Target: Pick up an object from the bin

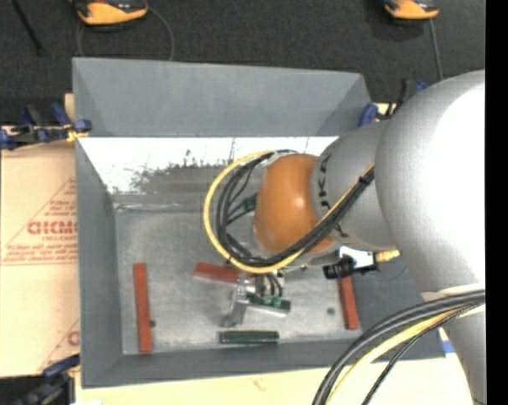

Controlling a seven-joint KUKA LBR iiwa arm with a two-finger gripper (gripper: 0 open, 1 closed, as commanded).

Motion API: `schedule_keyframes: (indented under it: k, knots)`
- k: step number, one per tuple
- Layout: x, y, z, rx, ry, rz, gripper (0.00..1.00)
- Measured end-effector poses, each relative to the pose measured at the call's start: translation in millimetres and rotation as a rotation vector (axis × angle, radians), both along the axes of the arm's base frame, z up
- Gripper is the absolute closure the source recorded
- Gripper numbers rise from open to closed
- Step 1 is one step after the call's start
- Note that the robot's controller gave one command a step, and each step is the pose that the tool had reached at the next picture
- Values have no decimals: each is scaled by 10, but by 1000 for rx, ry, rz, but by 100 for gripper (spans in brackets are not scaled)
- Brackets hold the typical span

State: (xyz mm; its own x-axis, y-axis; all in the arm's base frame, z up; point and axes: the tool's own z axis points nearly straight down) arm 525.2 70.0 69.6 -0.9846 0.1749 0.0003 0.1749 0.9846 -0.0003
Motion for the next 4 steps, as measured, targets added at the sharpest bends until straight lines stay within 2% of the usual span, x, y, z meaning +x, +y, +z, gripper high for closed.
schedule_keyframes:
  k: [1, 2, 3, 4]
  knots:
    - [8, -9, 4, -1, -1, 5, 0]
    - [10, -11, 5, -1, -2, 7, 100]
    - [23, -17, 207, 0, -5, 12, 100]
    - [50, -22, 1083, 2, -11, 21, 100]
